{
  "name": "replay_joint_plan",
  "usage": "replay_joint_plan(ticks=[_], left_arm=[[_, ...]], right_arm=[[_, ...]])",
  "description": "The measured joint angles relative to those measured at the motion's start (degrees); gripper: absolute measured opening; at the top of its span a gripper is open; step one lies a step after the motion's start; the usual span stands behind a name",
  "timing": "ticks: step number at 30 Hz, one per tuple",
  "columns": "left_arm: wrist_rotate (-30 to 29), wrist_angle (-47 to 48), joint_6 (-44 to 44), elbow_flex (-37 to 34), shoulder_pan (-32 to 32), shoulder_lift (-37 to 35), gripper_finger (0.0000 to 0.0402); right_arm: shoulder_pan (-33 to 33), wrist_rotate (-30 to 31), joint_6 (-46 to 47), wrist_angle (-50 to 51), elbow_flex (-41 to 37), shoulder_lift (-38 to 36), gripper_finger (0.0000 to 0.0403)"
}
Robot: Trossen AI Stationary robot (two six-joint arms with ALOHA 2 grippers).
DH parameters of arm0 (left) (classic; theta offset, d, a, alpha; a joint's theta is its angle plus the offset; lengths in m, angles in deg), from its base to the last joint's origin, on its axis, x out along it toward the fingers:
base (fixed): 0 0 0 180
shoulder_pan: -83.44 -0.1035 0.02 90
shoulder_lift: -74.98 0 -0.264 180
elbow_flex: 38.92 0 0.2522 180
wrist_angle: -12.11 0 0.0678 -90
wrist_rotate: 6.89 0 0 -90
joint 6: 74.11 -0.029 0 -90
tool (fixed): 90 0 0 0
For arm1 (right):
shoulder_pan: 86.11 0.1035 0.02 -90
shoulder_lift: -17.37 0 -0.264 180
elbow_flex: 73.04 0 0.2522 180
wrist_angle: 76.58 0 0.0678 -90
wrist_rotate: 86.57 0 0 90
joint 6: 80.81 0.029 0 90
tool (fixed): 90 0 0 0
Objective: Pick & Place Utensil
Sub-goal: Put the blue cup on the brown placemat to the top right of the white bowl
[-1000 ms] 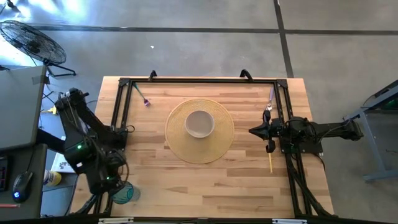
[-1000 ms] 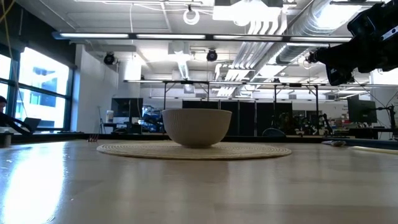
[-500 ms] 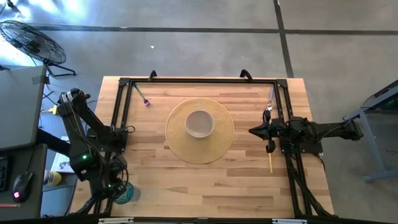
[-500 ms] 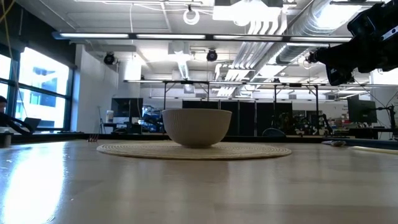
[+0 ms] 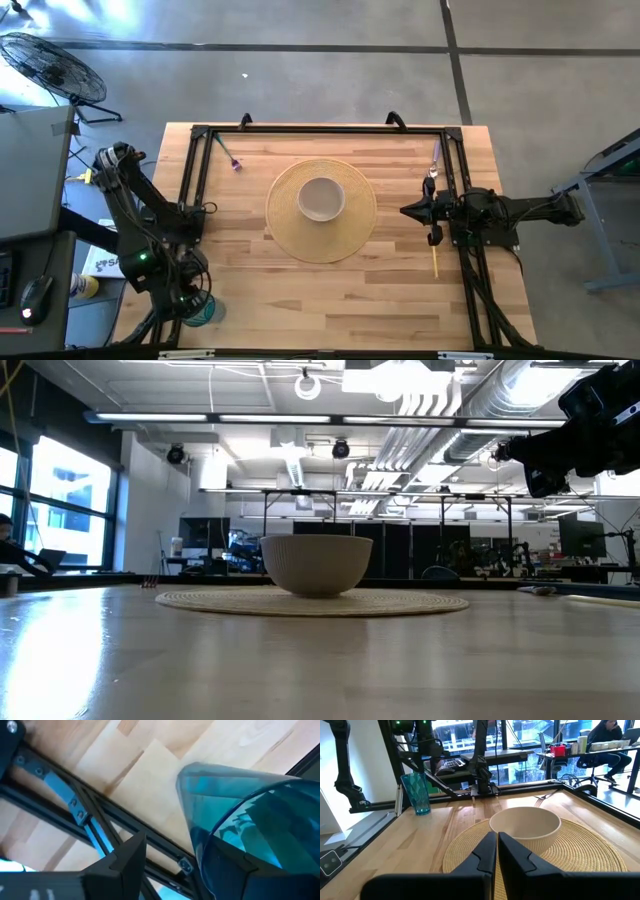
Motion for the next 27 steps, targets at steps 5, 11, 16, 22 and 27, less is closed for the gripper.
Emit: replay_joint_plan(ticks=[5, 11, 16, 22, 27], left_arm=[[-0.47, -2.73, -4.69, 0.0, -0.02, 1.84, 0.0154], [-0.42, -4.29, -5.54, 0.0, -0.02, 3.63, 0.0094], [-0.59, -5.75, -6.14, 0.0, -0.03, 3.64, 0.0052], [-1.09, -5.44, -6.35, 0.0, -0.04, 3.64, 0.0019], [-3.14, -5.05, -6.46, 0.0, -1.67, 3.64, 0.0009]], right_arm=[[0.01, 0.0, 0.0, 0.0, 0.0, 0.0, 0.0012], [0.02, -0.02, 0.0, 0.0, 0.0, -0.02, 0.0012], [0.02, 0.0, 0.0, 0.0, 0.0, 0.0, 0.0012], [0.0, 0.0, 0.0, 0.01, 0.0, 0.0, 0.0012], [0.0, 0.0, 0.0, 0.01, 0.0, 0.0, 0.0012]])
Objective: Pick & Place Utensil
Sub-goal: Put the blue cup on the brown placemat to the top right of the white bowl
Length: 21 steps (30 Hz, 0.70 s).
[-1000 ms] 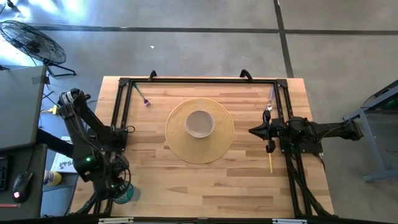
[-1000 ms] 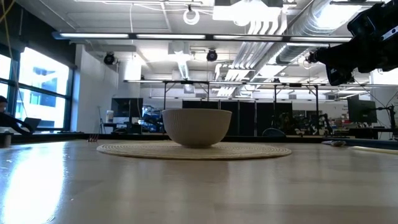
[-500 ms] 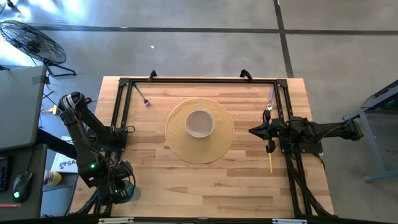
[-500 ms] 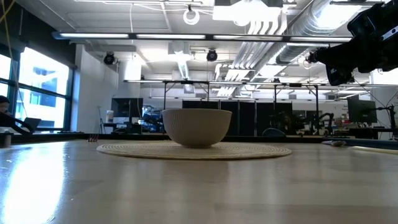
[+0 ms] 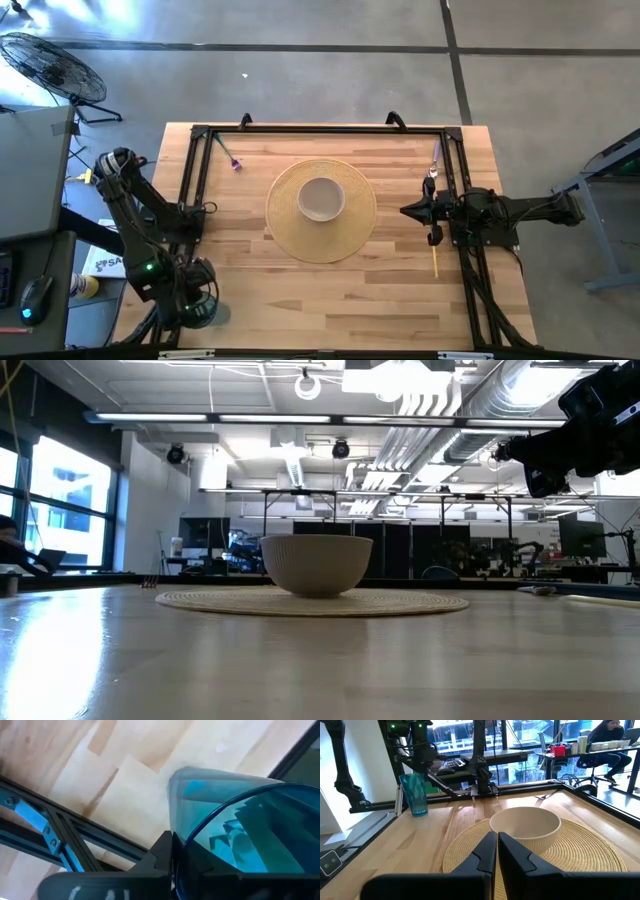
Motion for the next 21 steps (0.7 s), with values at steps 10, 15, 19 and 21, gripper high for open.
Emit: replay_joint_plan(ticks=[10, 15, 19, 21], left_arm=[[0.49, 1.57, -8.82, 0.0, -11.74, -0.09, 0.0007], [2.26, 2.1, -16.45, 0.02, -18.97, -0.09, 0.0007], [2.75, 2.77, -23.25, 0.02, -24.72, -0.09, 0.0007], [2.85, 2.79, -26.35, 0.02, -27.3, -0.09, 0.0006]], right_arm=[[0.02, 0.0, 0.0, 0.0, 0.0, 0.0, 0.0012], [0.01, -0.01, 0.0, -0.01, 0.0, -0.02, 0.0012], [0.0, -0.01, 0.0, 0.0, 0.0, 0.0, 0.0012], [0.0, -0.01, 0.0, -0.01, 0.0, 0.0, 0.0012]])
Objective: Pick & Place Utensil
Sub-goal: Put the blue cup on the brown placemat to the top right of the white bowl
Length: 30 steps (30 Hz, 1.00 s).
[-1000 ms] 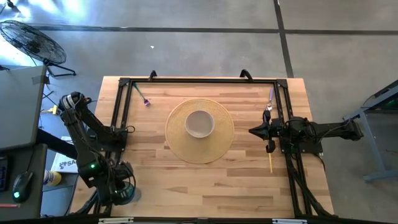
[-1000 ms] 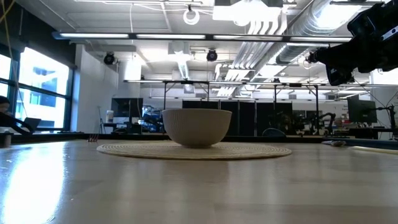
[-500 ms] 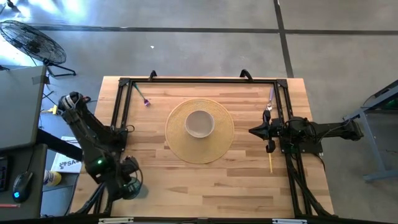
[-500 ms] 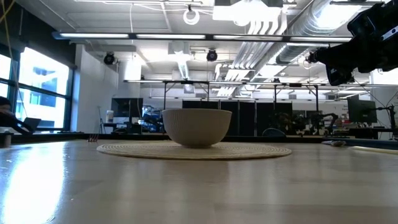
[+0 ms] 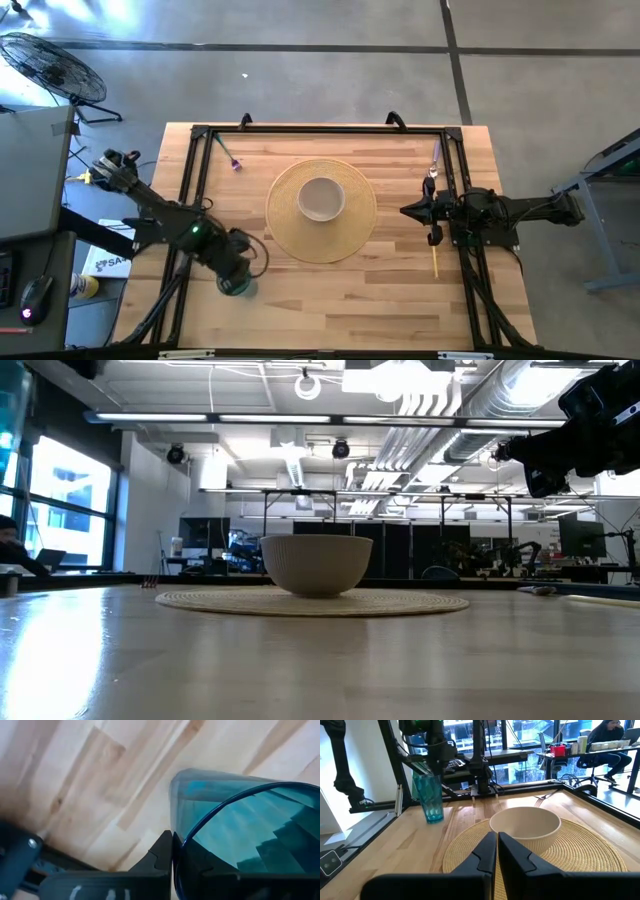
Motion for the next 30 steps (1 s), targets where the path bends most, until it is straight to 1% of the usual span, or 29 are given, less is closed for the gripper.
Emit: replay_joint_plan(ticks=[4, 8, 15, 20, 30], left_arm=[[-0.01, 0.02, -5.4, 0.0, -4.7, 0.0, 0.0006], [0.4, 0.02, -8.95, 0.0, -8.77, 0.0, 0.0006], [0.57, 0.23, -13.31, 1.96, -13.5, 0.07, 0.0006], [0.98, -0.05, -14.79, 4.29, -13.98, 0.07, 0.0006], [-0.77, 3.24, -14.72, 4.37, -13.83, 0.07, 0.0006]], right_arm=[[0.0, 0.01, 0.0, 0.01, 0.0, 0.0, 0.0012], [0.0, 0.0, 0.0, 0.0, 0.0, 0.0, 0.0012], [0.02, 0.01, 0.0, 0.01, 0.0, 0.0, 0.0012], [0.0, 0.01, 0.0, 0.0, 0.0, 0.0, 0.0012], [0.02, 0.0, 0.0, 0.0, 0.0, 0.0, 0.0012]])
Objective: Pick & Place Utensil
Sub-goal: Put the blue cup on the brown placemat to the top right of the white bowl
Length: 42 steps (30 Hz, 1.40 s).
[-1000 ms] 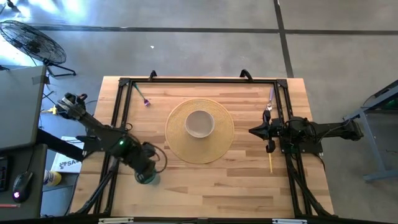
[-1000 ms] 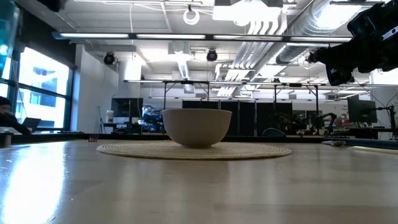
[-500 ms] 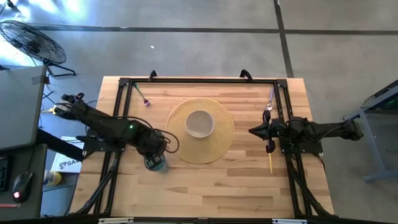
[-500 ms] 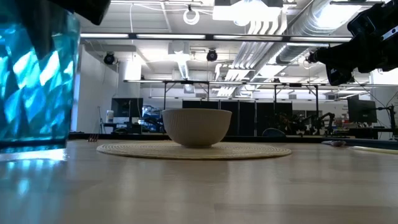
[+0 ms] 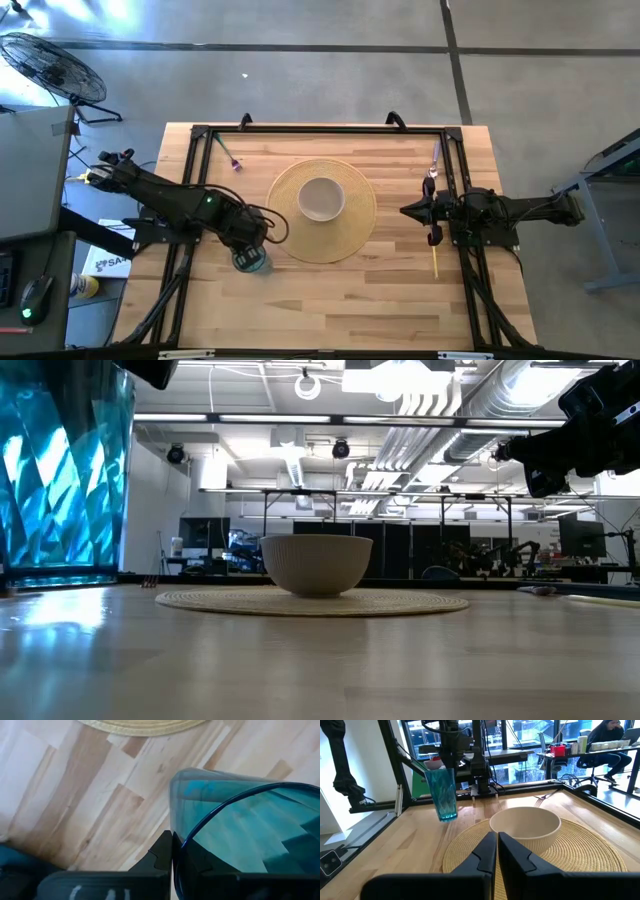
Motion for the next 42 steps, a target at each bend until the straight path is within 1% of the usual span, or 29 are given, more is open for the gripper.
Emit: replay_joint_plan(ticks=[4, 8, 15, 17, 23, 27, 33, 36, 38, 42], left_arm=[[-0.31, 0.34, 0.02, -0.25, 0.0, 0.0, 0.0006], [1.57, -0.19, 0.05, -2.08, 0.0, 0.0, 0.0006], [2.0, -0.53, 0.7, -3.04, 0.0, 0.0, 0.0008], [2.0, -0.29, 0.92, -3.04, 0.0, 0.0, 0.0018], [0.68, -0.4, 0.75, -3.04, 0.0, 0.0, 0.0068], [0.63, -0.14, -0.12, -2.62, 0.0, 0.0, 0.0084], [0.46, 2.21, -2.4, 2.43, 0.0, -0.49, 0.0095], [0.48, 3.28, -2.3, 5.33, 0.0, -1.2, 0.0108], [0.86, 3.07, -1.77, 6.78, 0.55, -1.81, 0.0122], [2.51, 4.51, 2.25, 8.65, 4.34, -3.19, 0.0163]], right_arm=[[-0.02, -0.01, 0.0, 0.01, 0.0, 0.0, 0.0012], [0.0, -0.01, 0.0, 0.01, 0.0, 0.0, 0.0012], [-0.02, 0.0, 0.0, 0.0, 0.0, -0.01, 0.0012], [0.0, 0.01, 0.0, 0.01, 0.0, 0.0, 0.0012], [0.0, 0.0, 0.0, 0.02, 0.0, 0.0, 0.0012], [-0.01, 0.01, 0.0, 0.02, 0.0, 0.0, 0.0012], [-0.02, 0.0, 0.0, 0.02, 0.0, 0.0, 0.0012], [-0.02, 0.0, 0.0, 0.02, 0.0, 0.0, 0.0012], [-0.01, -0.01, 0.0, 0.0, 0.0, -0.01, 0.0012], [-0.02, 0.01, 0.0, 0.0, 0.0, -0.01, 0.0012]])
